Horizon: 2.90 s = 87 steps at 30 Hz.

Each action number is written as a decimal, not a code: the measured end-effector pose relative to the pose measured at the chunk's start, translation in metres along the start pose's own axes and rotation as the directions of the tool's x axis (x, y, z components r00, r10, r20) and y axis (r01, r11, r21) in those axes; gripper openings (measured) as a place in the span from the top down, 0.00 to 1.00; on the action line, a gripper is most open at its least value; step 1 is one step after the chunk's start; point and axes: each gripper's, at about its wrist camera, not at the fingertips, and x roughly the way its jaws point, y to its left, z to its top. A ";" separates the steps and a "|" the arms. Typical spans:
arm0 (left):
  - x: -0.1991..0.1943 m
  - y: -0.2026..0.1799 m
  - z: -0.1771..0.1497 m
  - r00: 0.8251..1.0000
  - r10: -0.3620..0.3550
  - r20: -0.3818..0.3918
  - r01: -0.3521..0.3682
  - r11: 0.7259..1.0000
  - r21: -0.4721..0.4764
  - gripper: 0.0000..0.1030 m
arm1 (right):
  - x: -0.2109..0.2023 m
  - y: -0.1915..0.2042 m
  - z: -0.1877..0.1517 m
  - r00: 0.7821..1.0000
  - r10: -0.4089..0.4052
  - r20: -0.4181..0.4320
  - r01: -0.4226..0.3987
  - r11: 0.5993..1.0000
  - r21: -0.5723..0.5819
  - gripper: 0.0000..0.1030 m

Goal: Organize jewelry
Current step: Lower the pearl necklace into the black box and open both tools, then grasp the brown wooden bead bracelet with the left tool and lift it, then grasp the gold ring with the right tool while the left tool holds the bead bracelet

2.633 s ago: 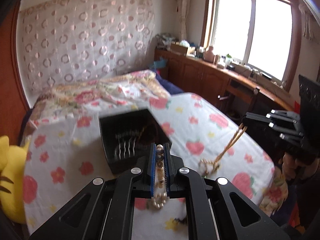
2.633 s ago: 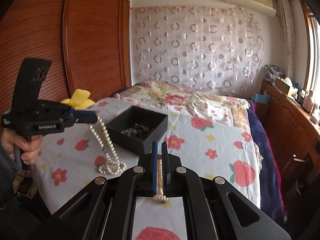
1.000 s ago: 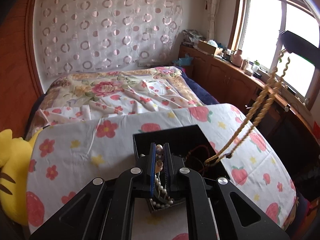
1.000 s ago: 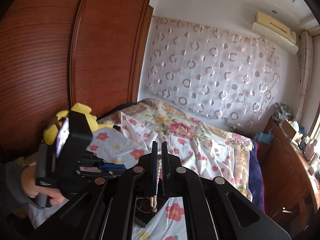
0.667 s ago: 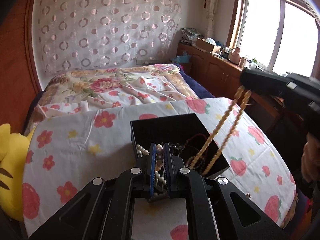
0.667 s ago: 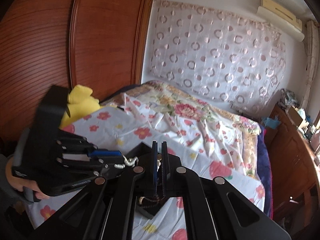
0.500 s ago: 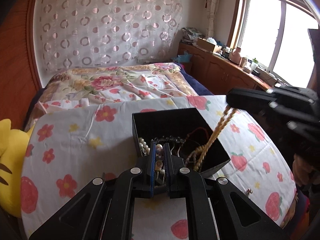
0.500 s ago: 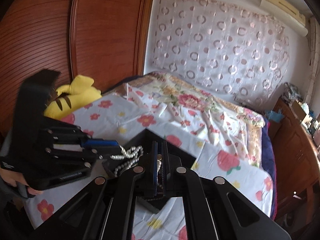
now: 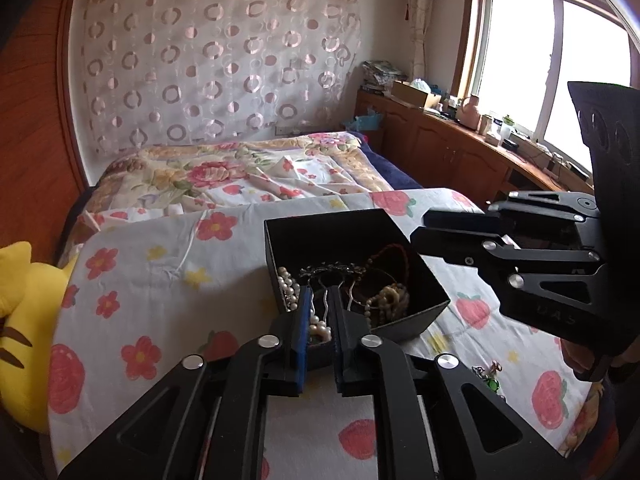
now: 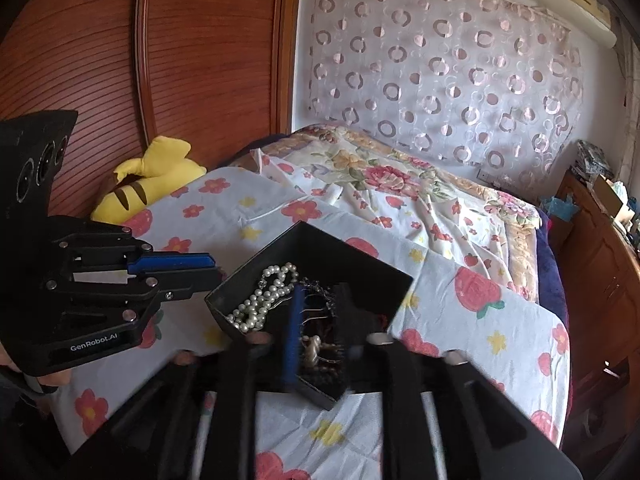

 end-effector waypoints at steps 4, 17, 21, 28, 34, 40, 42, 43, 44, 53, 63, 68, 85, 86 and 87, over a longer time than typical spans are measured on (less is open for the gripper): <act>-0.008 -0.005 -0.003 1.000 0.000 0.019 0.000 1.000 0.004 0.70 | -0.017 -0.005 -0.006 1.000 0.009 0.024 -0.009 1.000 0.016 0.70; -0.042 -0.029 -0.041 0.998 -0.051 0.043 0.051 0.999 0.007 0.35 | -0.067 -0.010 -0.080 1.000 0.016 0.013 -0.017 0.997 0.071 0.70; -0.047 -0.040 -0.062 0.997 -0.074 0.012 0.073 0.997 0.021 0.35 | -0.075 -0.011 -0.102 1.000 0.025 0.008 -0.026 0.993 0.112 0.70; -0.046 -0.061 -0.095 0.993 -0.111 -0.050 0.114 0.992 0.057 0.35 | -0.076 -0.013 -0.141 0.999 0.020 -0.041 -0.013 0.987 0.159 0.70; -0.038 -0.078 -0.105 0.982 -0.164 -0.098 0.171 0.982 0.074 0.53 | -0.072 -0.012 -0.167 0.997 0.015 -0.079 -0.001 0.984 0.177 0.70; -0.023 -0.096 -0.109 0.970 -0.190 -0.154 0.209 0.971 0.116 0.71 | -0.076 -0.011 -0.177 0.996 0.010 -0.085 0.006 0.984 0.180 0.68; -0.018 -0.100 -0.109 0.967 -0.193 -0.169 0.215 0.969 0.125 0.74 | -0.078 -0.013 -0.179 0.996 0.009 -0.084 0.007 0.982 0.186 0.68; -0.014 -0.102 -0.109 0.965 -0.192 -0.178 0.217 0.968 0.129 0.75 | -0.079 -0.014 -0.180 0.997 0.009 -0.082 0.006 0.981 0.192 0.68; -0.011 -0.103 -0.108 0.963 -0.192 -0.187 0.218 0.967 0.134 0.76 | -0.080 -0.015 -0.180 0.997 0.009 -0.079 0.006 0.981 0.194 0.68; 0.002 -0.099 -0.110 0.937 -0.247 -0.245 0.282 0.952 0.117 0.82 | -0.085 -0.019 -0.179 0.998 0.009 -0.065 0.004 0.980 0.200 0.66; -0.047 -0.106 -0.097 0.950 -0.282 -0.135 0.300 0.944 0.140 0.88 | -0.079 -0.014 -0.180 0.997 0.019 -0.075 -0.004 0.980 0.197 0.66; -0.069 -0.092 -0.084 0.958 -0.280 -0.062 0.286 0.953 0.105 0.88 | -0.077 -0.010 -0.176 0.997 0.025 -0.072 -0.011 0.981 0.192 0.66; -0.099 -0.038 -0.067 0.978 -0.197 0.061 0.197 0.980 0.017 0.88 | -0.050 0.019 -0.152 0.990 0.120 -0.080 -0.107 0.983 0.152 0.66; -0.099 -0.036 -0.067 0.979 -0.193 0.062 0.193 0.981 0.012 0.88 | -0.048 0.024 -0.151 0.988 0.129 -0.081 -0.116 0.982 0.147 0.66; -0.099 -0.034 -0.069 0.980 -0.190 0.062 0.190 0.982 0.006 0.88 | -0.045 0.028 -0.148 0.987 0.139 -0.084 -0.126 0.982 0.141 0.66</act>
